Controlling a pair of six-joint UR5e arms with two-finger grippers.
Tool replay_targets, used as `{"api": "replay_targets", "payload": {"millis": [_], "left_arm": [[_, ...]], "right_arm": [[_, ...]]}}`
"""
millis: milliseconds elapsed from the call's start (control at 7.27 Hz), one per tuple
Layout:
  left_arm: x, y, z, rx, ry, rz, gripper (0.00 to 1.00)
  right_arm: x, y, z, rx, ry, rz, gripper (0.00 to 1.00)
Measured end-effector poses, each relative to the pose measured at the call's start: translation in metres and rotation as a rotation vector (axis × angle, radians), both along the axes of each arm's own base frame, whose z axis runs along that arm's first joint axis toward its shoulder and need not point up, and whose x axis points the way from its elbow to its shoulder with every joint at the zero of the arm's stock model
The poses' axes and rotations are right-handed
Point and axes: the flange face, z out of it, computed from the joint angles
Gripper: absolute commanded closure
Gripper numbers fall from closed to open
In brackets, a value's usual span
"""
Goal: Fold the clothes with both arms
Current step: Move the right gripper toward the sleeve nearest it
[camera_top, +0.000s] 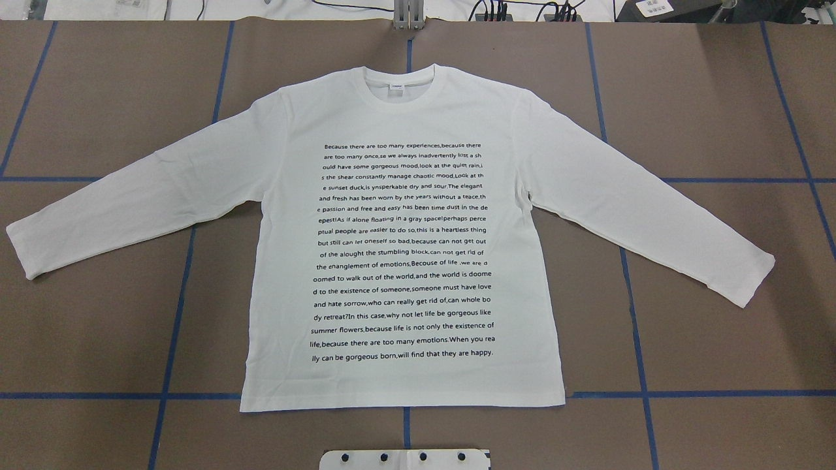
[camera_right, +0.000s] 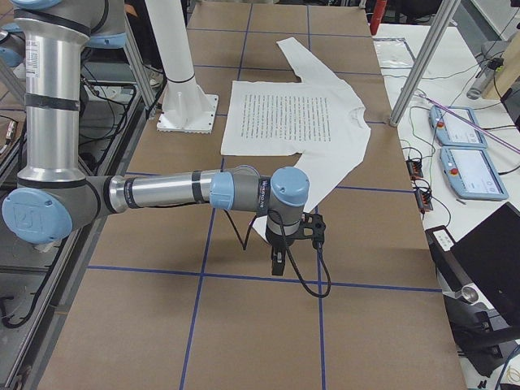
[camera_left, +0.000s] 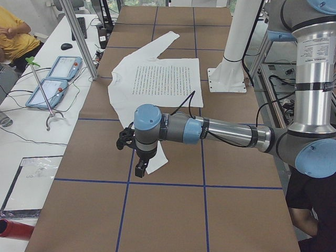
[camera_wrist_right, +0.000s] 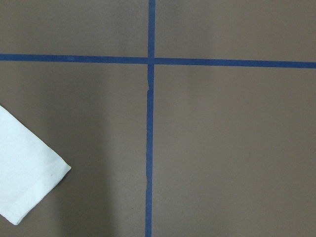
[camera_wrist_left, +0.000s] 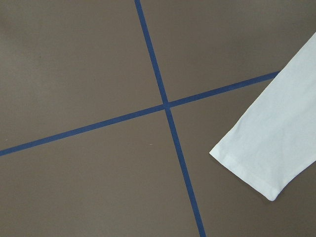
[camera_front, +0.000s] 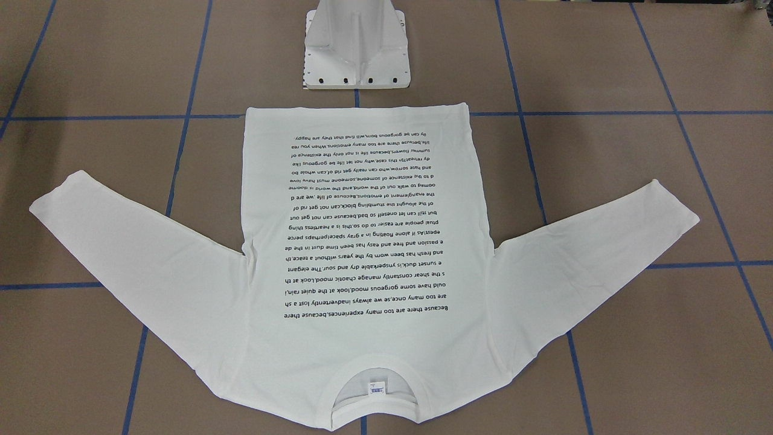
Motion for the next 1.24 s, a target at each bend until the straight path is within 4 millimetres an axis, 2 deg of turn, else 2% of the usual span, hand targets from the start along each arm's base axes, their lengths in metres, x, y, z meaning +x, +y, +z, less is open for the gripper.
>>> {"api": "replay_targets", "payload": {"millis": [413, 688, 963, 1101, 1238], "left_arm": [[0.000, 0.000, -0.013, 0.072, -0.002, 0.000, 0.00], [-0.001, -0.004, -0.030, 0.130, -0.022, -0.006, 0.00], [-0.004, -0.019, -0.060, 0.348, -0.060, -0.024, 0.00], [-0.006, -0.030, -0.069, 0.446, -0.078, -0.064, 0.00], [-0.007, -0.038, -0.070, 0.465, -0.067, -0.119, 0.00]], "right_arm": [[-0.001, -0.002, -0.004, 0.017, 0.000, -0.003, 0.00], [-0.007, -0.014, -0.018, 0.153, 0.004, -0.013, 0.00], [-0.009, -0.034, -0.040, 0.356, 0.015, -0.005, 0.00], [-0.011, -0.046, -0.042, 0.389, 0.005, 0.018, 0.00], [-0.015, -0.052, -0.042, 0.401, -0.020, 0.030, 0.00]]}}
